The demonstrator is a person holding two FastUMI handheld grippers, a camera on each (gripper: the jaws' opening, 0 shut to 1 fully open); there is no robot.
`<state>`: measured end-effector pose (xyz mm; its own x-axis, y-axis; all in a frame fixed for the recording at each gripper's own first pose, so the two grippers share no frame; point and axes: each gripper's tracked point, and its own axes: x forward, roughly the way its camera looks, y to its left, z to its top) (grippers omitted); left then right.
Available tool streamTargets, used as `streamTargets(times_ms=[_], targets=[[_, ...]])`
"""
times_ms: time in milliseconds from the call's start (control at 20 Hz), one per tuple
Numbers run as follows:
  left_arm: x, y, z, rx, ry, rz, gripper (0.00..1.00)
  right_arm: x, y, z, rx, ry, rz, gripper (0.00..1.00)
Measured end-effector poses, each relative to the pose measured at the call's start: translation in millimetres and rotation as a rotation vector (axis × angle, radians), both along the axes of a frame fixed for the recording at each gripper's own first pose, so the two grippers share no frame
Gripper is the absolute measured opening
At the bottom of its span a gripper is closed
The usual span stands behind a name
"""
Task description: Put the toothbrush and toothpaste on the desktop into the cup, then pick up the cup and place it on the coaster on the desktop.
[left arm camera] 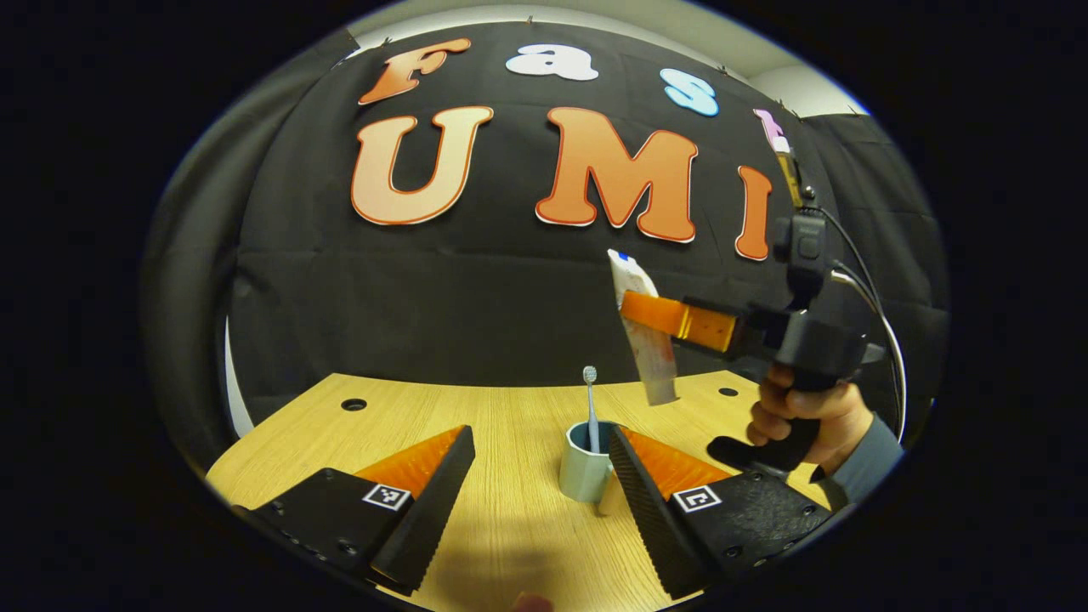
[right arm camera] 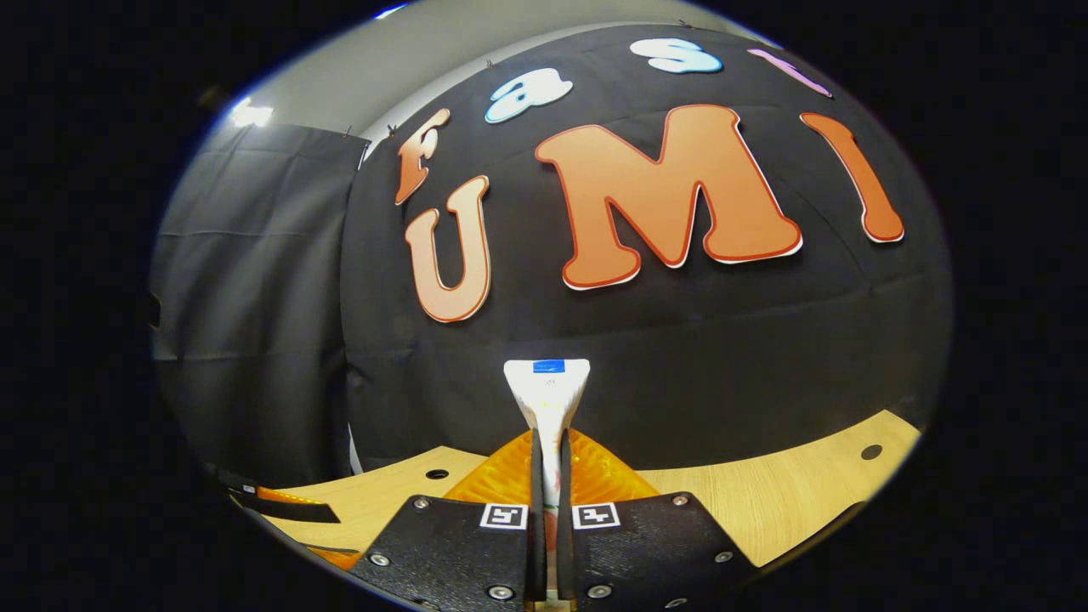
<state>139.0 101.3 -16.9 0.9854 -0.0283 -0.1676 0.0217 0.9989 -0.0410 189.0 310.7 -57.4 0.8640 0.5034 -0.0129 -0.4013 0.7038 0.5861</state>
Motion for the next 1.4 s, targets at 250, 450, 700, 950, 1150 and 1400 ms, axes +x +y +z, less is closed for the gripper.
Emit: streamTargets(times_ms=[250,450,700,950,1150,1400], targets=[[-4.7,11.5,-1.5,0.009,-0.007,0.036,0.96,3.3,25.7,-7.3,0.006,-0.050,0.010,0.05],[-9.1,17.2,-8.3,-0.002,0.002,0.045,0.96,4.0,42.2,-23.0,-0.029,-0.068,0.020,0.05],[-7.8,19.2,-15.8,-0.018,0.021,0.055,0.96,0.7,55.1,-54.7,-0.066,-0.030,0.026,0.05],[-7.3,19.7,-28.6,-0.036,0.048,0.058,0.96,-9.9,62.2,-85.0,-0.125,0.023,0.037,0.06],[-7.2,16.3,-39.2,-0.050,0.079,0.059,0.96,-18.2,53.9,-93.1,-0.130,0.066,0.047,0.10],[-8.4,8.2,-43.9,-0.060,0.105,0.054,0.96,-28.6,37.6,-93.4,-0.170,0.094,0.056,0.14]])
